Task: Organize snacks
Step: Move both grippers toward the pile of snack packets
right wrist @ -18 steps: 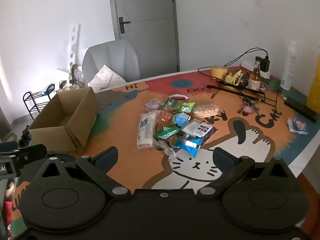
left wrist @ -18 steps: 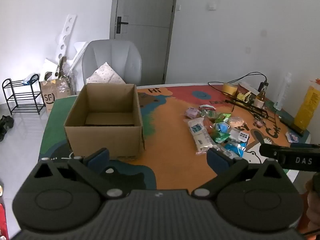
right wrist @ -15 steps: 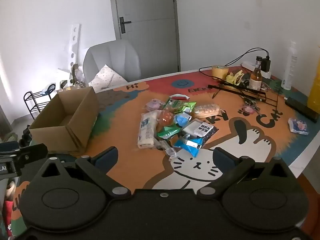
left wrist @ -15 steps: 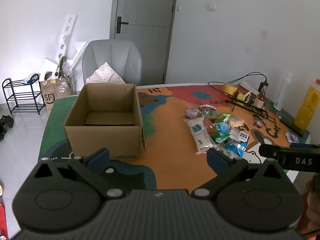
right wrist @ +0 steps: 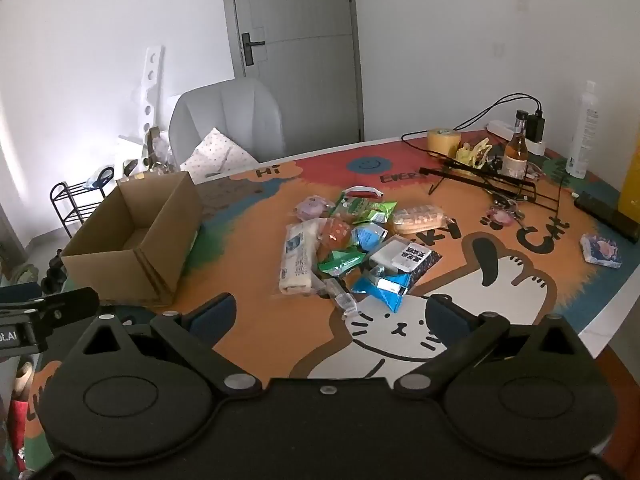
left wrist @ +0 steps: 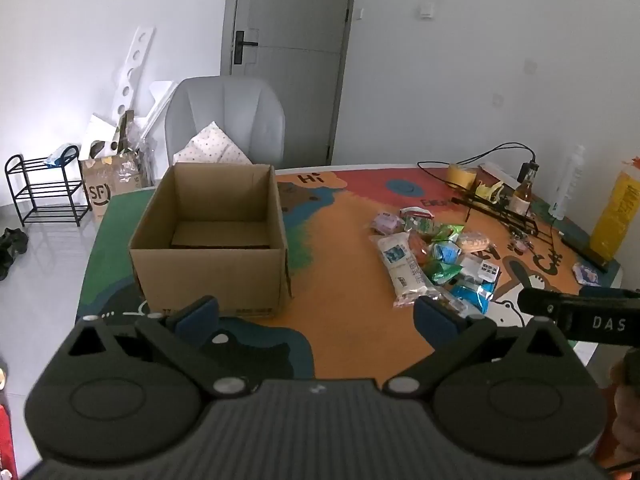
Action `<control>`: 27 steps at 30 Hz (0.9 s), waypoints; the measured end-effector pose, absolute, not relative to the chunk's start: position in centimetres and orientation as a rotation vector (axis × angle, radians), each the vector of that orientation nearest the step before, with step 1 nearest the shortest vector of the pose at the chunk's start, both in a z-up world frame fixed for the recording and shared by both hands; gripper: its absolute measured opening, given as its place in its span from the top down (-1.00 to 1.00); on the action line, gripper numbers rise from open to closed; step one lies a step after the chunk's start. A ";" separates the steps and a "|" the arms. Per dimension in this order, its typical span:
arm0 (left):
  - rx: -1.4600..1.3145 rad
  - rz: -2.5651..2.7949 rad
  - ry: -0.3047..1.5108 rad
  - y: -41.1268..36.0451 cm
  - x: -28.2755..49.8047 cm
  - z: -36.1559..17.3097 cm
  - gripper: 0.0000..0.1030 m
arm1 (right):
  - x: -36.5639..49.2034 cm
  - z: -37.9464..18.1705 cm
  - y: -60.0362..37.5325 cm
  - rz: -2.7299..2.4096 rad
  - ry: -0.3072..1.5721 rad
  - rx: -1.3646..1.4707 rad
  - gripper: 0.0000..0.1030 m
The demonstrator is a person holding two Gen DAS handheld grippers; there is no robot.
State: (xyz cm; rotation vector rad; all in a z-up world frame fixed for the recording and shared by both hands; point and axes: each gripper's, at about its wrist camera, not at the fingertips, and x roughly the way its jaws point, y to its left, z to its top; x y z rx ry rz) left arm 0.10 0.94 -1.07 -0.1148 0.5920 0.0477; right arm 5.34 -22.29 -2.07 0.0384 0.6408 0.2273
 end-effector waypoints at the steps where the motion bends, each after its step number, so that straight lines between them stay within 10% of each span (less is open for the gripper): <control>1: -0.115 0.048 0.592 0.9 0.1 -1.1 -1.00 | 5.4 -2.1 -22.3 0.228 0.644 0.041 -1.00; 27: -0.145 0.015 0.612 -1.9 4.7 -3.7 -1.00 | 9.4 -4.3 -27.2 0.175 0.666 0.109 -1.00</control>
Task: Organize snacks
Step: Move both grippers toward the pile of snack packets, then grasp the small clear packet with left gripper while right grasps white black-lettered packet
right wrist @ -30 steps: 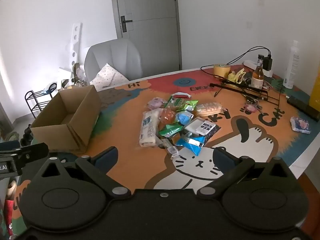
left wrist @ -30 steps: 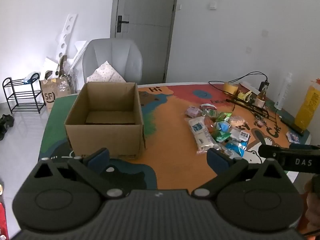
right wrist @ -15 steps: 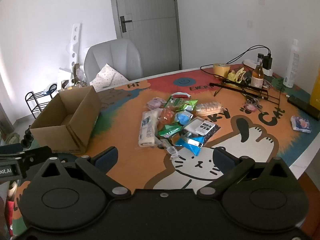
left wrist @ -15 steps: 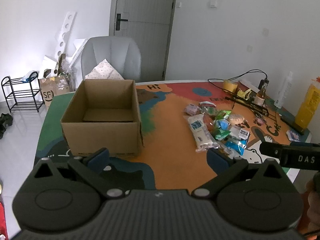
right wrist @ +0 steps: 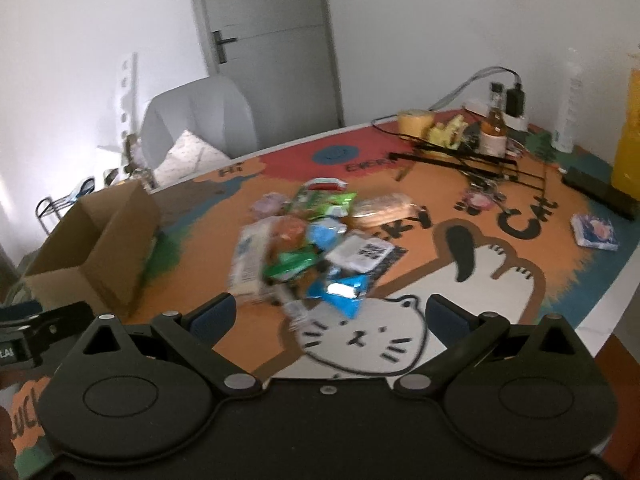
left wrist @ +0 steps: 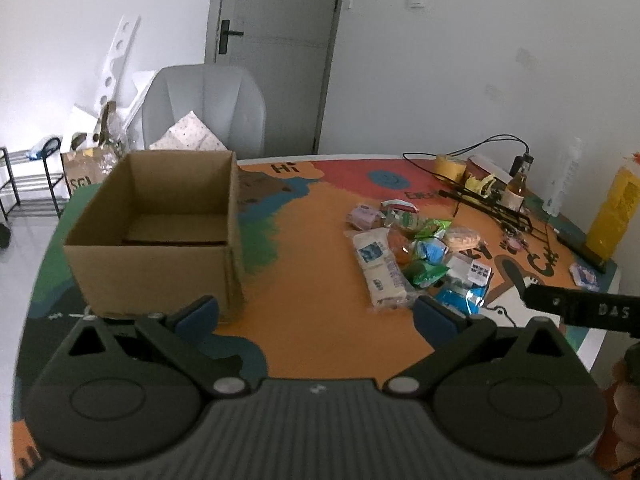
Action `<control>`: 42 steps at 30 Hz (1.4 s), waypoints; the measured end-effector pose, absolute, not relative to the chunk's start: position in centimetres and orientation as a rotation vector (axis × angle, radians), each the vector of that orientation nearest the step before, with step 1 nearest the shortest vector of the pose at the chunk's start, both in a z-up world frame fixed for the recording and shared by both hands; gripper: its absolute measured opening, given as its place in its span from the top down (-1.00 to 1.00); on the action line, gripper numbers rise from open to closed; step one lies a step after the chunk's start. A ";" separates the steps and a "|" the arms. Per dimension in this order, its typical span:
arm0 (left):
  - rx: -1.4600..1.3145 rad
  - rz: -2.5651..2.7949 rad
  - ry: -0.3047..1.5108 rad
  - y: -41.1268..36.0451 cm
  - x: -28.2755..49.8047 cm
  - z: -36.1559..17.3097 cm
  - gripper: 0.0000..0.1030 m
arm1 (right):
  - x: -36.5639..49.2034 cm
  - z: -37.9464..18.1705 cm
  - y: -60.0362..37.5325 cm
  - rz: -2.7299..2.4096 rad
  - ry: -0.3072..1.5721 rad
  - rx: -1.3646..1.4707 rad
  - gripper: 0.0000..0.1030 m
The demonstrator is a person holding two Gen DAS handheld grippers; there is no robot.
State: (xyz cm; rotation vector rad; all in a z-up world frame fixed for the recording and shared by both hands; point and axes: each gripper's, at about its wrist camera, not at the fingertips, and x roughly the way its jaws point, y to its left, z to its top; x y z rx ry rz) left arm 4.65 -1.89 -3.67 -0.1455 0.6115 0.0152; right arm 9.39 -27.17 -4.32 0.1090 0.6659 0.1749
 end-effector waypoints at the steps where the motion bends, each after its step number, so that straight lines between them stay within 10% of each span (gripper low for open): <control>1: -0.151 0.015 0.613 -2.1 5.0 -3.8 -1.00 | 9.7 -4.3 -27.8 0.165 0.678 0.099 -1.00; 31: -0.184 -0.041 0.620 -8.9 13.3 -6.8 -0.94 | 16.2 -9.0 -36.6 0.282 0.726 0.232 -1.00; 42: -0.217 -0.054 0.740 -11.0 16.6 -10.3 -0.22 | 19.3 -10.4 -35.5 0.382 0.696 0.177 -0.75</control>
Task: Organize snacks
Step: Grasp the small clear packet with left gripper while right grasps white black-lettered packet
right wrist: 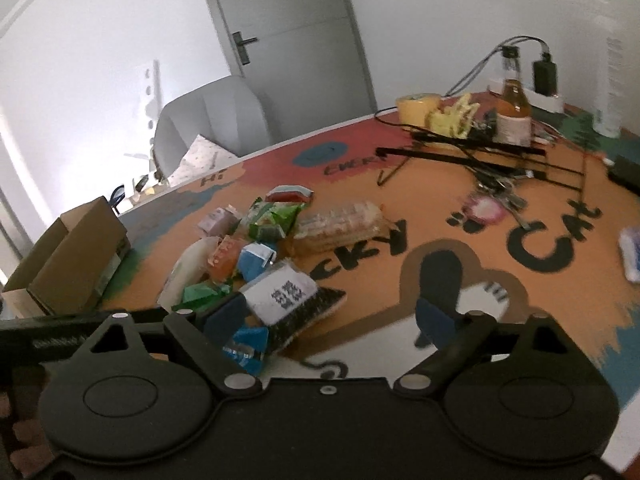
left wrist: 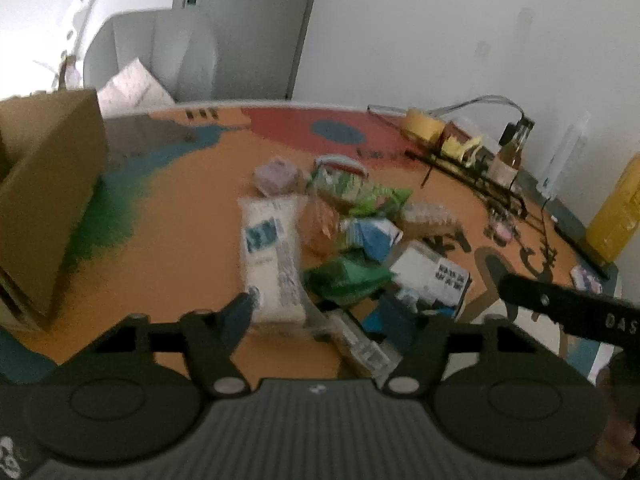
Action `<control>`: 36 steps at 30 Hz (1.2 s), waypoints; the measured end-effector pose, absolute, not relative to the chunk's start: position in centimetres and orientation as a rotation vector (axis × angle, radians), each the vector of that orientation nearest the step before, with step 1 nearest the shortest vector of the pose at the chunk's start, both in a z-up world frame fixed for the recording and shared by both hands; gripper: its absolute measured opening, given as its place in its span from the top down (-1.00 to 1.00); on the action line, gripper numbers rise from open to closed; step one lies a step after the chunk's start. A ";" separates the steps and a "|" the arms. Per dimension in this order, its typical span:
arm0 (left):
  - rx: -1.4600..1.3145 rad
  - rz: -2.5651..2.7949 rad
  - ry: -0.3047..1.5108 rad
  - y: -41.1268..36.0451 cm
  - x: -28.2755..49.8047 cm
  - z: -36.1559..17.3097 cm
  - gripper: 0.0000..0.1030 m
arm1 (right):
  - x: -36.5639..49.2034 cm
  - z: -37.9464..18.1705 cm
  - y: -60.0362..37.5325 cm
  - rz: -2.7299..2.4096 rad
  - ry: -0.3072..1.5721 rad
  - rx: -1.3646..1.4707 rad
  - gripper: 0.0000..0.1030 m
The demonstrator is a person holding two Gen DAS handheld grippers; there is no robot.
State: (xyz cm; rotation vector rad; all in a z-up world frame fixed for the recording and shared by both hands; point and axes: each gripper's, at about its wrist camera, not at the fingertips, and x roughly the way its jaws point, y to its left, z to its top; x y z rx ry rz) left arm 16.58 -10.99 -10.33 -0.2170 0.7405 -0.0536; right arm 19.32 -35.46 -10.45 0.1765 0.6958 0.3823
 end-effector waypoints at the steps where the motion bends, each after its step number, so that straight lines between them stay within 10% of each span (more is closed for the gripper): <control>1: -0.228 -0.056 0.750 -11.1 16.8 -10.6 -0.17 | 19.7 -10.6 -35.3 0.395 0.698 0.170 -0.66; 19: -0.280 -0.064 0.805 -12.1 16.9 -11.4 0.23 | 23.6 -12.4 -31.8 0.498 0.730 0.099 0.09; 30: -0.249 -0.048 0.810 -13.5 17.6 -12.6 0.26 | 23.1 -12.5 -32.8 0.531 0.802 0.106 0.19; 36: -0.252 -0.034 0.821 -13.1 17.1 -12.7 0.68 | 23.3 -11.9 -33.8 0.549 0.865 0.069 0.21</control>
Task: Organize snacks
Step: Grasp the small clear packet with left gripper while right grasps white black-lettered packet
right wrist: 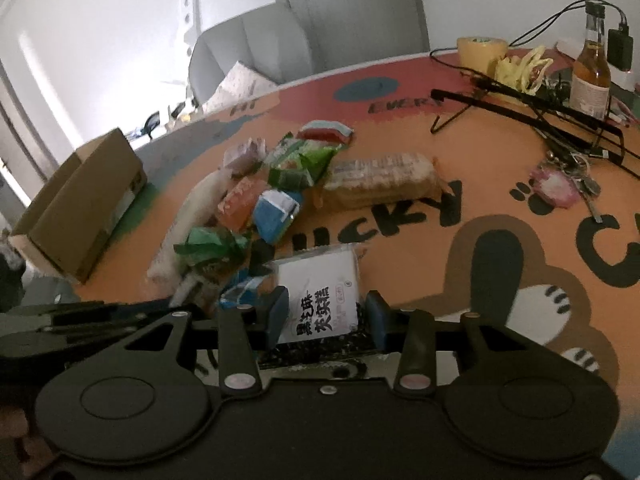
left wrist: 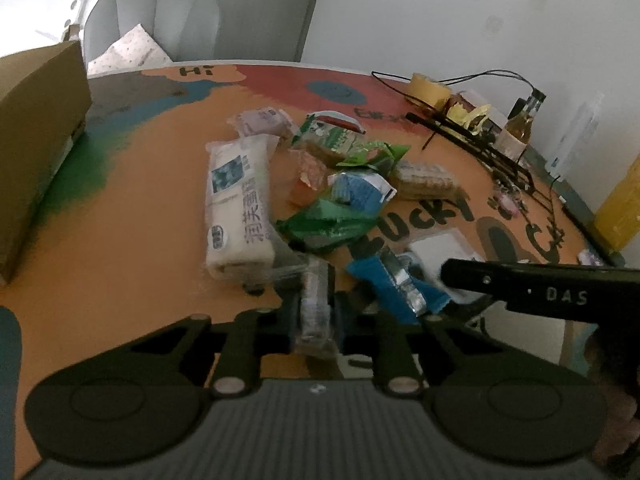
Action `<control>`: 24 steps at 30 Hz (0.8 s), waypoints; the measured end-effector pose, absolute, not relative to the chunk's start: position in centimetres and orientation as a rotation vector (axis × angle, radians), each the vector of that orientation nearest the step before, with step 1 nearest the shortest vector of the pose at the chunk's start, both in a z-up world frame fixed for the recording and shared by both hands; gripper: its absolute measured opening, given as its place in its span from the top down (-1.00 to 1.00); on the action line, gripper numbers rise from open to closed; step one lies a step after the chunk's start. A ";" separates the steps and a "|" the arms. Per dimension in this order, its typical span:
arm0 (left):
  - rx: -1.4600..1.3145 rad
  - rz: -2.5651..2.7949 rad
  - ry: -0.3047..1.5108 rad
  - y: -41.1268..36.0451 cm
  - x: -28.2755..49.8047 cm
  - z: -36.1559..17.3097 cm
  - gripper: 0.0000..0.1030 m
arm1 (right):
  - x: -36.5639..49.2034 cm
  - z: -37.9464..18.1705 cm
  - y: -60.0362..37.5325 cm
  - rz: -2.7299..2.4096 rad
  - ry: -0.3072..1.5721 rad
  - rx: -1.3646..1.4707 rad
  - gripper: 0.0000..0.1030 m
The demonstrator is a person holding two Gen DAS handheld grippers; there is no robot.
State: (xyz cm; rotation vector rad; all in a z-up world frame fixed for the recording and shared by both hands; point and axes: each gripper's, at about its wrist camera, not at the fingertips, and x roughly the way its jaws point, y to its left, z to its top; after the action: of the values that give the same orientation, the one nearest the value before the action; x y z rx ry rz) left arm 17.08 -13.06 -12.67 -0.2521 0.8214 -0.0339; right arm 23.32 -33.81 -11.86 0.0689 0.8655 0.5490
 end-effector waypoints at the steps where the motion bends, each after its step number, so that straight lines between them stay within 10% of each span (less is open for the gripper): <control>1: -0.257 -0.037 0.821 -12.9 16.9 -12.7 0.68 | 23.3 -11.7 -33.9 0.550 0.876 0.061 0.21; 9: -0.271 -0.039 0.803 -12.1 15.9 -12.2 0.68 | 23.5 -10.5 -32.1 0.552 0.844 -0.030 -0.42; 12: -0.270 -0.036 0.794 -11.8 15.7 -12.0 0.68 | 24.0 -11.2 -31.2 0.546 0.862 -0.076 -0.41; 16: -0.275 -0.037 0.789 -11.7 15.5 -12.0 0.68 | 23.8 -12.2 -30.7 0.511 0.872 -0.135 0.07; 24: -0.283 -0.060 0.755 -11.4 14.9 -10.7 0.68 | 22.9 -9.9 -32.2 0.485 0.836 -0.074 0.13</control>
State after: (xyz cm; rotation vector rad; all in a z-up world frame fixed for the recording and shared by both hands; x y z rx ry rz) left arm 14.89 -11.42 -10.72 -0.2828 0.7550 -0.0601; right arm 22.86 -32.22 -9.95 -0.0744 0.8355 0.4853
